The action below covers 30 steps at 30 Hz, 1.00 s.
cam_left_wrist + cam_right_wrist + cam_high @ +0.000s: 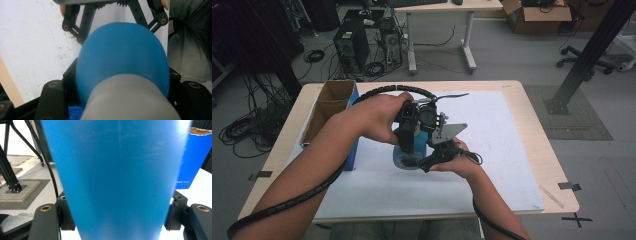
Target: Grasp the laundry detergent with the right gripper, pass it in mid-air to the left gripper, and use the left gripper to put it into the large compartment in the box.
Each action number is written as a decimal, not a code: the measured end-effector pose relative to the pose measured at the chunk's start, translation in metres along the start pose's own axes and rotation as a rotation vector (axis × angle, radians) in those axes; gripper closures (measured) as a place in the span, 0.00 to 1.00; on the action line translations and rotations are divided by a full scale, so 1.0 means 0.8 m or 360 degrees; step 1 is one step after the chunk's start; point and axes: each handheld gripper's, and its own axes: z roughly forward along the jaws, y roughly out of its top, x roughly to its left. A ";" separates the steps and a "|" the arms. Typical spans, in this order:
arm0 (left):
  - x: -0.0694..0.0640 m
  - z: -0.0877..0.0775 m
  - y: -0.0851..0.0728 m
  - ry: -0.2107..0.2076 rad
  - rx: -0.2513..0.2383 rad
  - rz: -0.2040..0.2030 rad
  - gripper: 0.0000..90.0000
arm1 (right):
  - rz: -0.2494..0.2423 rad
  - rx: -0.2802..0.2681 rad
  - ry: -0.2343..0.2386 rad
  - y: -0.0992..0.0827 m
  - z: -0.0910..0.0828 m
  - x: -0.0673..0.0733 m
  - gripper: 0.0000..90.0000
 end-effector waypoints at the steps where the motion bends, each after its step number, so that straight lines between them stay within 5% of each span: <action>1: 0.000 0.000 0.000 0.0000 0.0005 0.0001 0.42 | 0.0004 0.0000 -0.0003 0.000 -0.001 0.000 0.33; 19: 0.007 -0.002 -0.002 -0.0002 0.0009 -0.0037 0.42 | 0.0127 -0.0025 -0.0046 -0.008 -0.012 -0.004 0.07; 30: 0.016 -0.001 -0.007 -0.0021 0.0031 -0.0143 0.42 | 0.0154 0.0004 -0.0060 -0.007 -0.026 -0.008 0.00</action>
